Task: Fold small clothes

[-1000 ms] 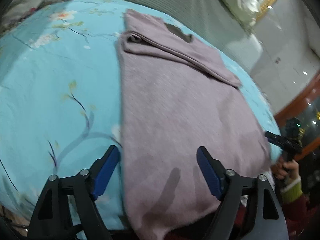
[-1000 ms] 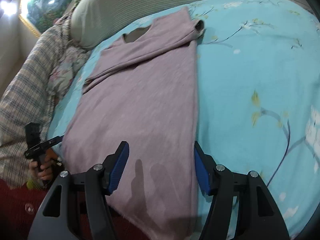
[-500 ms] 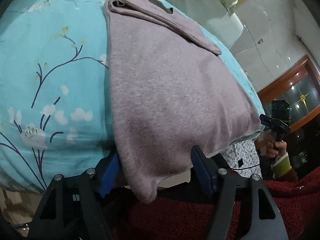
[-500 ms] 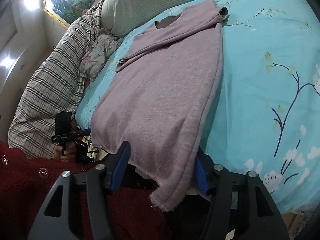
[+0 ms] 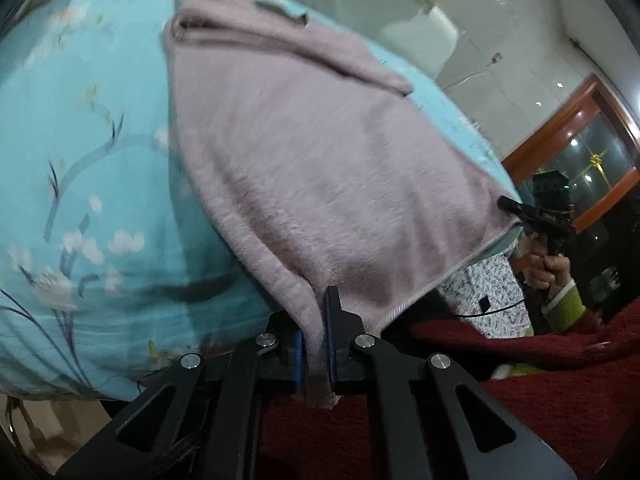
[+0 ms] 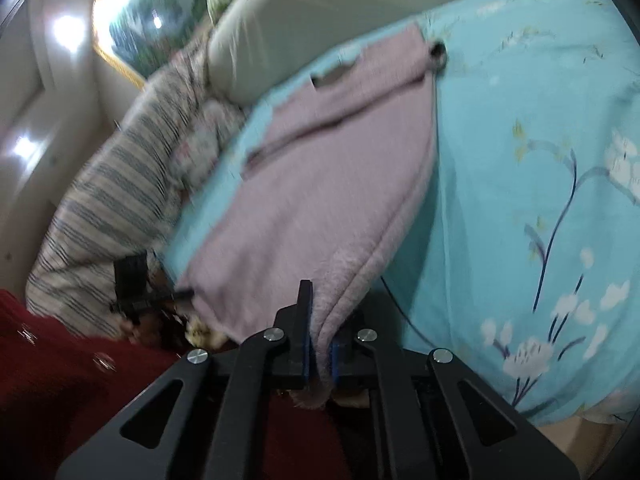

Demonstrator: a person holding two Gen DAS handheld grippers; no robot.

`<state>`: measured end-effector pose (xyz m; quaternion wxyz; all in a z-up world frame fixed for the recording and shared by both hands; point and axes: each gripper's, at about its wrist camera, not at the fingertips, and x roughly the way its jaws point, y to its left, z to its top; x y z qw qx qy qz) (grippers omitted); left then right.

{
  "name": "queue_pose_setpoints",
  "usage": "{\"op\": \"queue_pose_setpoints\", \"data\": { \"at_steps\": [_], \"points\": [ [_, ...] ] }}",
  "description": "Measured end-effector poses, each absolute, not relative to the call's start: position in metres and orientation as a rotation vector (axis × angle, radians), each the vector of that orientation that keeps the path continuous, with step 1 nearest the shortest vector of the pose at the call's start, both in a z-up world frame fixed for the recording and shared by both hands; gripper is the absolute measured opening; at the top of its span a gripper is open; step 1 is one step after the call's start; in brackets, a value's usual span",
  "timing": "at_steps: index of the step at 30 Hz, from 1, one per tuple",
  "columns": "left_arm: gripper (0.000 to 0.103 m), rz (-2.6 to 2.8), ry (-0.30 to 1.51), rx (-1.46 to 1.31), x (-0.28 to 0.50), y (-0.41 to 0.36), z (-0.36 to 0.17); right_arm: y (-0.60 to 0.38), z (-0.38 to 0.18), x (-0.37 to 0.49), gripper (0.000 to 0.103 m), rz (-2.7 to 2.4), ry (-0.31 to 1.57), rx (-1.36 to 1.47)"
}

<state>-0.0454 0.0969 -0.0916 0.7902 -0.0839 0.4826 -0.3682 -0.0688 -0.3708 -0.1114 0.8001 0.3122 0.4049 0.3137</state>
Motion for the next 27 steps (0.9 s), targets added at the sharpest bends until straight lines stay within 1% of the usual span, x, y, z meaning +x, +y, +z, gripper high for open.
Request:
{"op": "queue_pose_setpoints", "data": {
  "at_steps": [3,9,12,17,22,27],
  "points": [
    [0.007,-0.796,0.966,-0.195,-0.048,0.097,-0.064,-0.377,-0.095,-0.060,0.008,0.646,0.784,0.707],
    [0.006,-0.779,0.786,-0.237,-0.026,0.092,-0.017,-0.378,-0.071,-0.019,0.008,0.579,0.702,0.719],
    [0.006,-0.737,0.704,-0.248,0.006,0.091,0.005,-0.383,-0.061,0.013,0.008,0.512,0.669,0.718],
    [0.004,-0.618,0.576,-0.341,0.074,0.090,0.036,-0.389,-0.044,0.085,0.008,0.412,0.632,0.688],
    [0.004,-0.530,0.563,-0.337,0.155,0.084,0.049,-0.380,-0.039,0.176,0.007,0.357,0.663,0.646],
    [0.004,-0.415,0.596,-0.317,0.235,0.077,0.040,-0.362,-0.054,0.259,0.007,0.294,0.727,0.605]
  ]
}}
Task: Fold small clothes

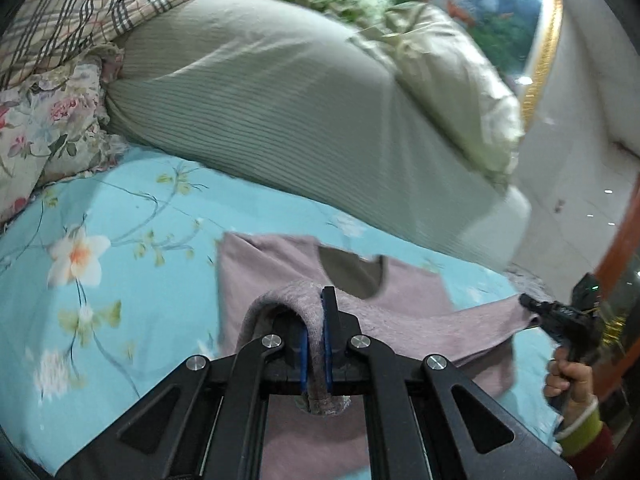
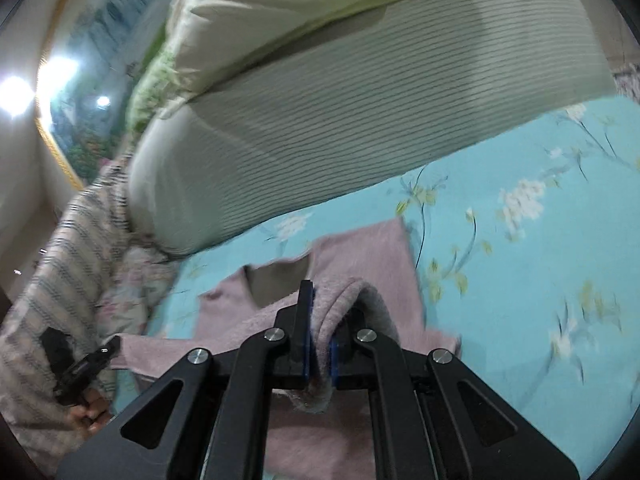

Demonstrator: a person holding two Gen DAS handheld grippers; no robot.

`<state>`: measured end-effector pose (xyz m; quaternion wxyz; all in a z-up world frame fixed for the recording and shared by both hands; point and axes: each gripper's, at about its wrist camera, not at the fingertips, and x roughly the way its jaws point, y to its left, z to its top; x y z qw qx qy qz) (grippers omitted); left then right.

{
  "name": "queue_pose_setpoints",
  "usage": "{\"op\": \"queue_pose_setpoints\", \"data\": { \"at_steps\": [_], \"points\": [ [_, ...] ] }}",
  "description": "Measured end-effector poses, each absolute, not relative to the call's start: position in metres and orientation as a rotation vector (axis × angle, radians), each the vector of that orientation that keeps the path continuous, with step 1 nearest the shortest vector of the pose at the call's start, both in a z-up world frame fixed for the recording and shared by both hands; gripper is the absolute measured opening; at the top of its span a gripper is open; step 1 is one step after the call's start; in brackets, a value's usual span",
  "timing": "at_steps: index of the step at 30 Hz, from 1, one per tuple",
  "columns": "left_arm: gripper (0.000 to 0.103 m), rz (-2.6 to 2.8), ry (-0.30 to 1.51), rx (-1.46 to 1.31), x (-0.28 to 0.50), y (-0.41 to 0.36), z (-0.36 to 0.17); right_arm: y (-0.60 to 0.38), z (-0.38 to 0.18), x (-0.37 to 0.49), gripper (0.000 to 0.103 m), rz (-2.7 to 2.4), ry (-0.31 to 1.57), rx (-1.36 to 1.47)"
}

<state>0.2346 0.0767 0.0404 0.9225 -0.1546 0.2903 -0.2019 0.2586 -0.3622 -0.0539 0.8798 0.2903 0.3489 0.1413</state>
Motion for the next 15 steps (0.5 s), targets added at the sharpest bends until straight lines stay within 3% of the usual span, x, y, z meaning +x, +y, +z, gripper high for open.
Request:
{"op": "queue_pose_setpoints", "data": {
  "at_steps": [7,15],
  "points": [
    [0.004,-0.346,0.703,-0.326,0.324,0.061,-0.006,-0.341,-0.102,0.331,0.007,0.201,0.846,0.543],
    [0.004,-0.272,0.804,-0.293,0.383,0.057,-0.060,-0.336,-0.152,0.357,0.008,0.128,0.940,0.549]
  ]
}}
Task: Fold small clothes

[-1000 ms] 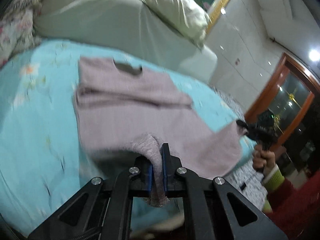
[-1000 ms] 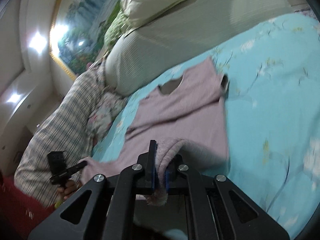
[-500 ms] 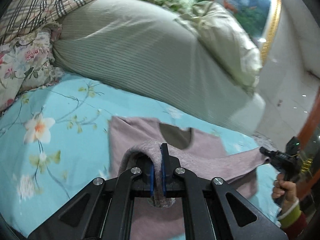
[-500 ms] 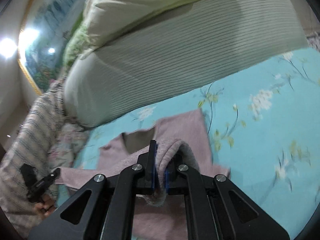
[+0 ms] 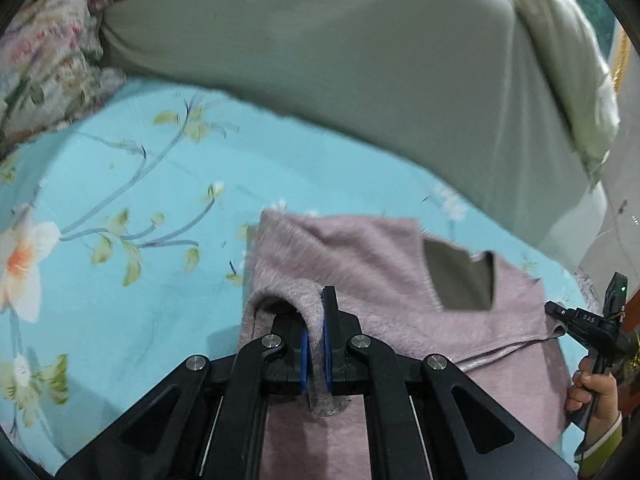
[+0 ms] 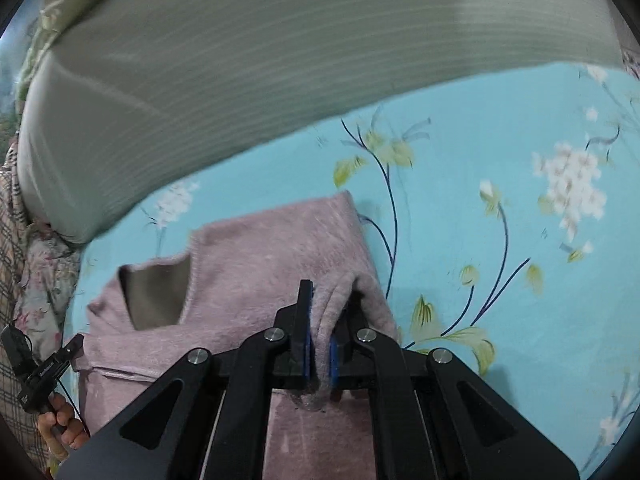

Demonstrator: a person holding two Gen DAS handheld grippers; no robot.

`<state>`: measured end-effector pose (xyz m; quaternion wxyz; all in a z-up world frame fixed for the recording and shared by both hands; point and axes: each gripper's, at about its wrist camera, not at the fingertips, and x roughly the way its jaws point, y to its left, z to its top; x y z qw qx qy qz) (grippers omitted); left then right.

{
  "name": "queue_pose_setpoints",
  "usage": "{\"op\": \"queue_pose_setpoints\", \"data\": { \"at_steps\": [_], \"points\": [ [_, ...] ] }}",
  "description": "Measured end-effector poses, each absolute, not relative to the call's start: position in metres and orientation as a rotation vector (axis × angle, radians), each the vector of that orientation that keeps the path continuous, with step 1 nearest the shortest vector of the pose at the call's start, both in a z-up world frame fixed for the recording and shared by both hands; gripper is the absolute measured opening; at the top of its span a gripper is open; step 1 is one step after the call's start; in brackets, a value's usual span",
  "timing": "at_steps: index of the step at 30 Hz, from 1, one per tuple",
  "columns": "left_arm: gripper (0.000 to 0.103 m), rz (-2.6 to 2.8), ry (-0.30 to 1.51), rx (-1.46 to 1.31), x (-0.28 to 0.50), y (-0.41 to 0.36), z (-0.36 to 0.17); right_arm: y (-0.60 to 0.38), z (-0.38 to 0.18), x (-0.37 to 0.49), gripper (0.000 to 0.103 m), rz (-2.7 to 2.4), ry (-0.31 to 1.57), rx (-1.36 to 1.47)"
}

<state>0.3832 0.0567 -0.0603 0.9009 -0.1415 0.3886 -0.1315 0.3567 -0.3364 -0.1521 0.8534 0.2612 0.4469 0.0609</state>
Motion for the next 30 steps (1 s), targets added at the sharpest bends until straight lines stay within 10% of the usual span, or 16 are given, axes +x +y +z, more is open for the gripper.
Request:
{"op": "queue_pose_setpoints", "data": {
  "at_steps": [6,9,13,30],
  "points": [
    [0.006,-0.276,0.820,-0.301,0.384,0.059,-0.072,-0.343,-0.144,0.350,0.009,0.143,0.933,0.583],
    [0.025,-0.280,0.829,-0.289,0.373,0.059,-0.066,-0.352,-0.129,0.335,0.012,0.150,0.892,0.620],
    [0.047,-0.323,0.794,-0.265,0.335,0.058,-0.049,-0.358,-0.101,0.300,0.044,0.096,0.791,0.556],
    [0.045,-0.380,0.939,0.009,0.356,-0.034,-0.076,-0.253,-0.133,0.337,0.048,0.290,1.019,0.058]
  ]
}}
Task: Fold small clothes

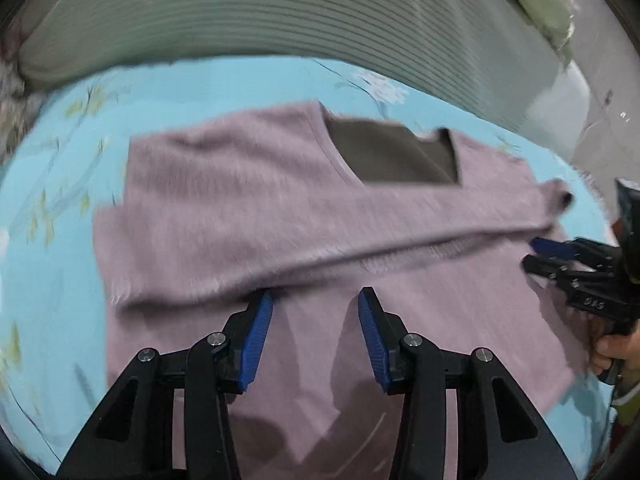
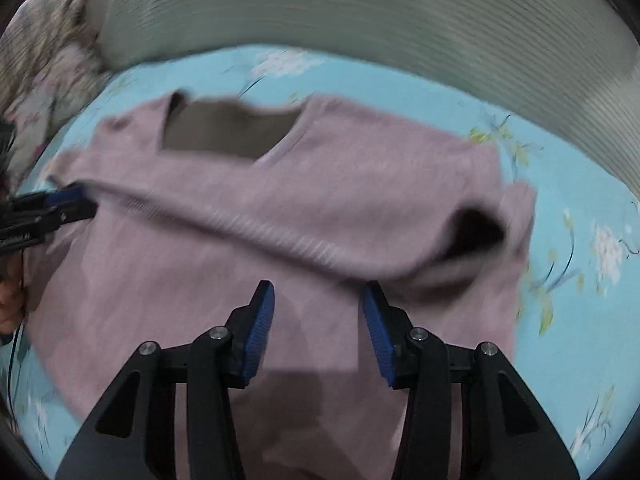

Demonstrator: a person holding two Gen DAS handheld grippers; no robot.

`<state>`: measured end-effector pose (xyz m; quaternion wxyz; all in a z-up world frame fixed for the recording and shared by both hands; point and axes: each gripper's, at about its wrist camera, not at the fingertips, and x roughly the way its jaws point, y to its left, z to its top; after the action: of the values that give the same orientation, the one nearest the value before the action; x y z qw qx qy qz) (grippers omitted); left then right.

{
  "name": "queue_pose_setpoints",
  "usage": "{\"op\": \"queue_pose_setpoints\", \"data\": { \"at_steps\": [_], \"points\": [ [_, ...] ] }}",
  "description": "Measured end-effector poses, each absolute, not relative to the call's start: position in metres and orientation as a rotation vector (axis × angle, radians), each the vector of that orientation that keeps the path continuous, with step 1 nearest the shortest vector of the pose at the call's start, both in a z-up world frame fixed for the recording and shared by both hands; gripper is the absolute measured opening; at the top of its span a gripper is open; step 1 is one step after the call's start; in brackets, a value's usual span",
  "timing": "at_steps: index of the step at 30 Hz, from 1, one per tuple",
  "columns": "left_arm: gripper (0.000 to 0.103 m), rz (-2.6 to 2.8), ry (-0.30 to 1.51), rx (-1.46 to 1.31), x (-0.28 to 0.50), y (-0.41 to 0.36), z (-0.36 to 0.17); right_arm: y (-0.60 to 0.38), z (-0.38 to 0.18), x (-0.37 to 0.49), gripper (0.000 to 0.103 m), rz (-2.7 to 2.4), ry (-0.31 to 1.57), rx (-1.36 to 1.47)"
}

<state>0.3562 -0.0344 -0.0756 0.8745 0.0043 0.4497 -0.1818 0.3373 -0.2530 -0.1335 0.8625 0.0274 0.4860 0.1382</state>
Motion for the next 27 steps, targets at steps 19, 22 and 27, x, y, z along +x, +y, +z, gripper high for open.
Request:
{"op": "queue_pose_setpoints", "data": {
  "at_steps": [19,22,27],
  "points": [
    [0.049,-0.261,0.850,-0.309,0.326,0.051,-0.044,-0.304,-0.097,0.275,0.048,0.213,0.872,0.452],
    [0.055,-0.302,0.842,-0.348,0.283,0.047,-0.049,-0.295,-0.098,0.243,0.048,0.245,0.871,0.468],
    [0.065,-0.354,0.832,-0.453,0.218,0.048,-0.055,-0.287,-0.105,0.198,0.048,0.283,0.857,0.548]
  ]
}}
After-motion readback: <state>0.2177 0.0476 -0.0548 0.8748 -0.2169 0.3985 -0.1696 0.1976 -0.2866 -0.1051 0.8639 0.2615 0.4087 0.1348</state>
